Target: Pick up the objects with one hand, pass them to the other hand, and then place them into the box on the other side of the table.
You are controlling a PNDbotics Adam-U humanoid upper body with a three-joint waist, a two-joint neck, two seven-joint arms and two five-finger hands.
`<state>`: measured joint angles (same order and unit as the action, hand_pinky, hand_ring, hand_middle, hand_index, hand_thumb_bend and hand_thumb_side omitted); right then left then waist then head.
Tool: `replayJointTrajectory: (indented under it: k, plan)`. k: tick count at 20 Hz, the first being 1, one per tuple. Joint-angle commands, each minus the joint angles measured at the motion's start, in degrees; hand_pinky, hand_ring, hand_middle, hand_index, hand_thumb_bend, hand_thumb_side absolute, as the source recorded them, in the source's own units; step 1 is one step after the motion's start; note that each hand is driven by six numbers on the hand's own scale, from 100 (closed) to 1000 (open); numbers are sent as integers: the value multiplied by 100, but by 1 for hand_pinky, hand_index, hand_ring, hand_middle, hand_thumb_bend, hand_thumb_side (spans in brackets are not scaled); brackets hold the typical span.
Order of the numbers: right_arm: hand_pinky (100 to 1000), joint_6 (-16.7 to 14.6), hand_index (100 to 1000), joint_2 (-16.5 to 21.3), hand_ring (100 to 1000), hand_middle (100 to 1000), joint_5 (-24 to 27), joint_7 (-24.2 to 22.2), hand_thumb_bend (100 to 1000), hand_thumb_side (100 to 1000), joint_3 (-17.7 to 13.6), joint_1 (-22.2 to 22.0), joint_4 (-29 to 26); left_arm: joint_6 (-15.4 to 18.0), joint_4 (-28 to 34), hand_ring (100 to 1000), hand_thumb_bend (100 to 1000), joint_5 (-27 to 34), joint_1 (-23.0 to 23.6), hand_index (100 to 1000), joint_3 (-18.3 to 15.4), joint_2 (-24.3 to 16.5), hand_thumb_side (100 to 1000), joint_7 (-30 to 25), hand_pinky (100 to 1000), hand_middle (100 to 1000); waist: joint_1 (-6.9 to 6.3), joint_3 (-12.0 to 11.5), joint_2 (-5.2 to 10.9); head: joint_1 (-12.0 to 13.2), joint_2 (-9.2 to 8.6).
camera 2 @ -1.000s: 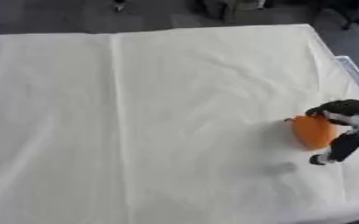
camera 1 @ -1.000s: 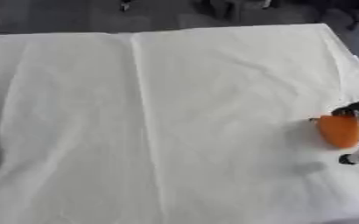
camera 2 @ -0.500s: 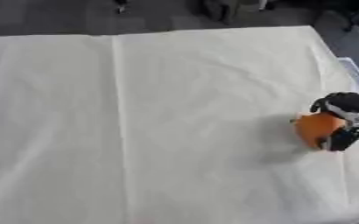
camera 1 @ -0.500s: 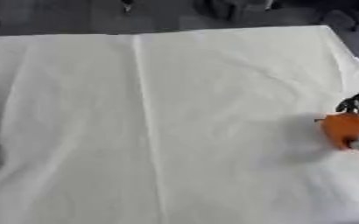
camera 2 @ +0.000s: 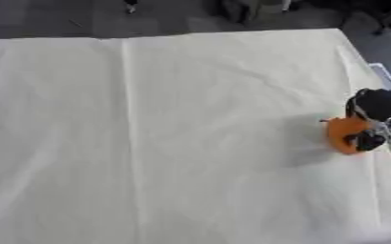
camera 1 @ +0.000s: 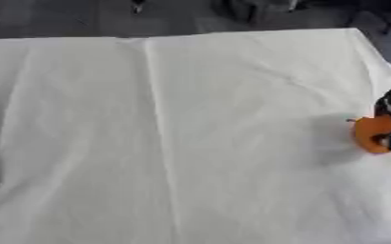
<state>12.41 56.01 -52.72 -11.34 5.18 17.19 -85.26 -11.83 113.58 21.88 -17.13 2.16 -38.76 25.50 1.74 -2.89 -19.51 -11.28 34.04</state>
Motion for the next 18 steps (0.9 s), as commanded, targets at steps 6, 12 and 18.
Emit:
replayJointTrajectory:
  k: [6, 12, 18]
  plan:
    - [758, 8, 427, 198, 676, 469, 375, 441, 322, 100, -175, 74, -229, 17, 101, 768, 131, -18, -37, 780, -80, -83, 838, -34, 860, 660, 3, 9, 96, -17, -76]
    - [743, 199, 440, 145, 627, 477, 890, 686, 187, 100, -507, 5, -939, 21, 101, 757, 130, -20, -18, 773, -102, -117, 836, -31, 860, 655, 9, 49, 127, 67, -69]
    - [756, 364, 471, 54, 591, 497, 1688, 732, 100, 100, -681, -22, -1758, 12, 101, 758, 130, -26, -5, 772, -113, -136, 836, -54, 861, 655, 11, 61, 147, 195, -79]
